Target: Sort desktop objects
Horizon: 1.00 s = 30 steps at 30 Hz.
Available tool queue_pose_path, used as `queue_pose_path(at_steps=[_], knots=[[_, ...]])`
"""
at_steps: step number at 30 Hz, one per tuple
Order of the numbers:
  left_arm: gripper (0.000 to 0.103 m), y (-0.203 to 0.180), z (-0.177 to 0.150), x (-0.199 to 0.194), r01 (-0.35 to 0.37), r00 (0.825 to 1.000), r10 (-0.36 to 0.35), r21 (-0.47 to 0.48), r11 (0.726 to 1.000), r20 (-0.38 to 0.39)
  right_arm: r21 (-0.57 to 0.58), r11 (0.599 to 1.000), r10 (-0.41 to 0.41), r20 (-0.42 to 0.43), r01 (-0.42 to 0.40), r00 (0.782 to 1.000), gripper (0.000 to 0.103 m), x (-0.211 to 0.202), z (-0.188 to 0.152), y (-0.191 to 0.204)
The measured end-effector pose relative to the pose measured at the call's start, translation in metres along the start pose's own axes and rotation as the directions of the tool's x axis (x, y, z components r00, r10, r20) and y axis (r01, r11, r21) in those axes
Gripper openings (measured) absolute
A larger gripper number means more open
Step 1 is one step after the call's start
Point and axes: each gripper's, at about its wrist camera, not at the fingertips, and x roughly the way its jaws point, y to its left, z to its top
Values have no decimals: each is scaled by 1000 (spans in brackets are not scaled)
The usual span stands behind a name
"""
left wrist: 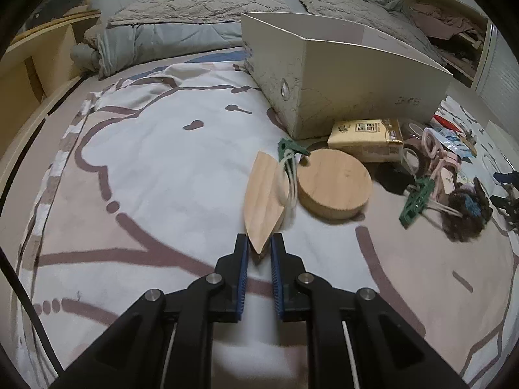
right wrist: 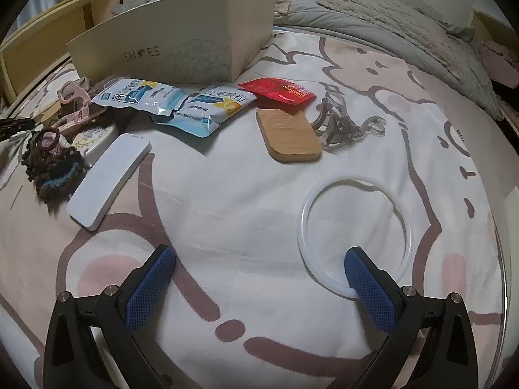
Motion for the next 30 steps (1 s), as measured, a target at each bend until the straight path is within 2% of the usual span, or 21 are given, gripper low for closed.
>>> queue_pose_path(at_steps=[4, 7, 13, 16, 24, 27, 30], knots=[[14, 4, -8, -10, 0, 1000, 0, -6, 1000, 0, 1, 998, 69, -8, -69, 998, 103, -5, -4, 5], [14, 6, -16, -18, -2, 1000, 2, -3, 1000, -4, -58, 991, 120, -8, -121, 993, 103, -10, -9, 19], [14, -2, -29, -33, 7, 1000, -6, 37, 999, -15, -95, 982, 164, -18, -165, 986, 103, -12, -11, 31], [14, -11, -36, -41, 32, 999, -31, 62, 998, -15, -119, 973, 199, -21, -200, 980, 103, -15, -13, 39], [14, -43, -61, -63, 154, 987, -147, 130, 980, -62, -136, 973, 188, -17, -189, 982, 103, -16, -16, 46], [14, -54, -69, -66, 161, 986, -149, 176, 971, -78, -121, 970, 208, -20, -209, 978, 103, -16, -16, 43], [14, -52, -71, -64, 151, 987, -138, 172, 974, -83, -90, 961, 258, -32, -260, 966, 103, -16, -13, 34]])
